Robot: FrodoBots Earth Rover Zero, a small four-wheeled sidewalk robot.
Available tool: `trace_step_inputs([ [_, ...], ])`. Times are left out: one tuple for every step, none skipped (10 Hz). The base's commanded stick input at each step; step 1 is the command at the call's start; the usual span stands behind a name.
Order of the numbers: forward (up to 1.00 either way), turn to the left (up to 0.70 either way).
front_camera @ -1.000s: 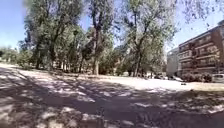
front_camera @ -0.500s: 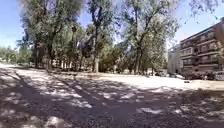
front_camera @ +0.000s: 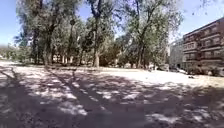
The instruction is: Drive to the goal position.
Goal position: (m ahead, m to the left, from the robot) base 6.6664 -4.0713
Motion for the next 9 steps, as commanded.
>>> trace_step_inputs([
  [0.85,0.00],
  [0.85,0.00],
  [0.85,0.00],
  [0.85,0.00],
  [0.85,0.00],
  [0.85,0.00],
  [0.85,0.00],
  [0.85,0.00],
  [0.85,0.00],
])
